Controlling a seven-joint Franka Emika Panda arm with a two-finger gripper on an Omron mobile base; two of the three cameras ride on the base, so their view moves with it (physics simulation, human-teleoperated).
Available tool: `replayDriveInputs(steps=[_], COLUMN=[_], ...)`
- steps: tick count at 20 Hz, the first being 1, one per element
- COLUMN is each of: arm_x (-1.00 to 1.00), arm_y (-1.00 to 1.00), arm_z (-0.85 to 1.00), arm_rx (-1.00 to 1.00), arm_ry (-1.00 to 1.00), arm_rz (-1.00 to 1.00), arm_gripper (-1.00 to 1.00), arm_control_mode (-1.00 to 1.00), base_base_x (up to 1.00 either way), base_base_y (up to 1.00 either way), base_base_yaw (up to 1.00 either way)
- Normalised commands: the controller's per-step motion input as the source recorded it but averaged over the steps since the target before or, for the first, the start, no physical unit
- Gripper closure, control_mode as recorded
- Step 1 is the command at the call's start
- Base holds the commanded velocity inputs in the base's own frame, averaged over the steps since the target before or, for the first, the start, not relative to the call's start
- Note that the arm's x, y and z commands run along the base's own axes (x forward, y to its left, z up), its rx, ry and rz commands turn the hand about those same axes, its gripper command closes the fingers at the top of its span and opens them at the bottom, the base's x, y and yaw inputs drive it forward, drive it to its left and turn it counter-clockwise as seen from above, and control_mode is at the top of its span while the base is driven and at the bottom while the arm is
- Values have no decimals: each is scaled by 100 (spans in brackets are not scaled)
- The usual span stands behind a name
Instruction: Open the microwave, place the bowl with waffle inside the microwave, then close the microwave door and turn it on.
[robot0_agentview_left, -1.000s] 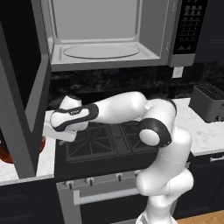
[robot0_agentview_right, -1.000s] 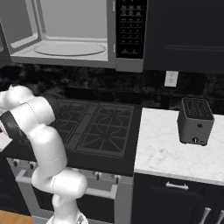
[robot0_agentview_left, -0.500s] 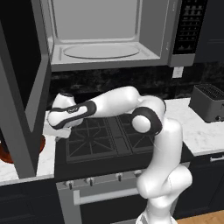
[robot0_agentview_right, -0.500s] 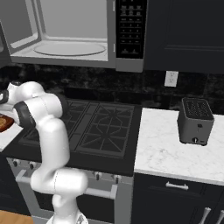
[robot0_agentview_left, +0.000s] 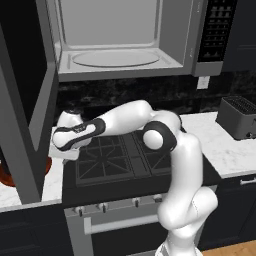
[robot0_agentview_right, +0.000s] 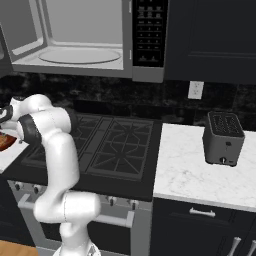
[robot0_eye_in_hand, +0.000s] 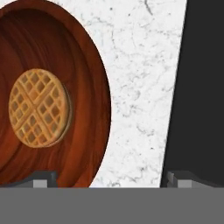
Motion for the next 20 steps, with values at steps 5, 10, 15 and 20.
replayDriveInputs(steps=[5,10,15,20], arm_x=[9,16,19,18], arm_y=[11,12,17,18], arm_z=[-17,-10,-10,-16], arm_rx=[-2,-1,-3,-3], arm_ry=[0,0,0,0], arm_rz=[0,0,0,0], arm_gripper=[-100,-100,-100,-100], arm_control_mode=[-100,-100,-100,-100], base_base_x=[0,0,0,0], base_base_y=[0,0,0,0], base_base_yaw=[0,0,0,0])
